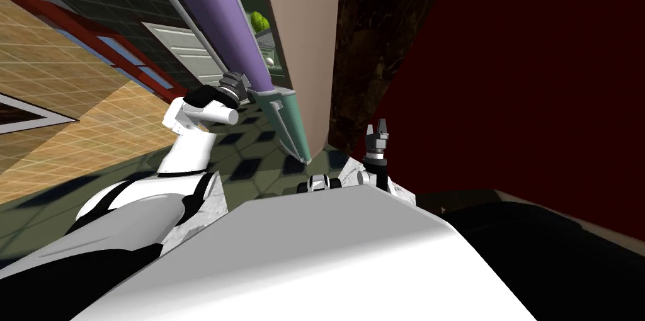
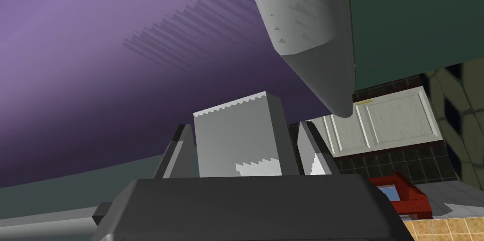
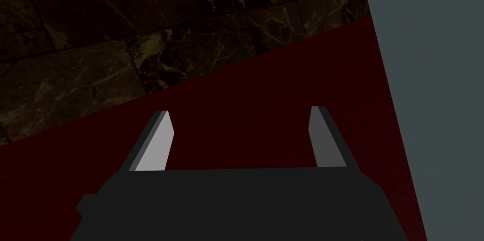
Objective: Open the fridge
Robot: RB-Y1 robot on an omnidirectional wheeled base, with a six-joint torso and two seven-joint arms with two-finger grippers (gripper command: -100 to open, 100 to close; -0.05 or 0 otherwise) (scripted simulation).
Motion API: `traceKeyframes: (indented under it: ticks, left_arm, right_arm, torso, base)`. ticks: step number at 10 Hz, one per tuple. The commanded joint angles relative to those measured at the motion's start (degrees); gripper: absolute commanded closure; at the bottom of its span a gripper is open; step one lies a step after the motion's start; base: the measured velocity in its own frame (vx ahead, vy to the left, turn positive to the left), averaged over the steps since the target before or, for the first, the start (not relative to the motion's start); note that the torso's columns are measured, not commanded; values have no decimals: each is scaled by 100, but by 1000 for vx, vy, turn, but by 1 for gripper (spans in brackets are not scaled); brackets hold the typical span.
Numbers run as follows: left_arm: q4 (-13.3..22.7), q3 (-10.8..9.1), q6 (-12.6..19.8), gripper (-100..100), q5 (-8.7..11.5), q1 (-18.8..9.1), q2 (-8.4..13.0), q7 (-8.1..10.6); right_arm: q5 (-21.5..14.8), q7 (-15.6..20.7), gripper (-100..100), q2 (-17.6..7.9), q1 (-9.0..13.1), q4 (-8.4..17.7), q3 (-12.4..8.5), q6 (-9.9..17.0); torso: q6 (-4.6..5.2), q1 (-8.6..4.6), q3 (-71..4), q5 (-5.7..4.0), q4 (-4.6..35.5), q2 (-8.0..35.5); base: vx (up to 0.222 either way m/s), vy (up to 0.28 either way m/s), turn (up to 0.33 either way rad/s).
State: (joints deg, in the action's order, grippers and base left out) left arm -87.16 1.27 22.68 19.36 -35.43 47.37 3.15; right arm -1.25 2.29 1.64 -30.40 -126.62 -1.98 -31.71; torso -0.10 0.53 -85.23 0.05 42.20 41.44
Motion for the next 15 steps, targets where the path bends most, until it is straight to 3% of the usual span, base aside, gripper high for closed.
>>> traceKeyframes:
  ticks: [1,11,13,15]
  left_arm:
    - [123,-21,-20,100,-8,-102,44,-16]
    - [439,78,-93,100,1,-305,43,-53]
    - [218,69,-101,100,88,-230,98,-23]
    - [14,71,-76,100,174,-116,153,2]
  right_arm:
    - [0,0,0,-1,1,0,0,0]
    - [0,0,0,-1,0,1,0,0]
    - [0,0,0,1,-3,1,0,0]
    - [0,0,0,-2,-2,0,-2,0]
  torso:
    - [3,26,6,9,2,10]
    - [0,-31,45,9,-10,54]
    - [-8,-75,54,0,-9,58]
    - [-4,14,76,18,8,100]
  base:
    - [-152,307,-166]
    - [-184,273,-207]
    - [-72,159,-62]
    - [-114,359,-150]
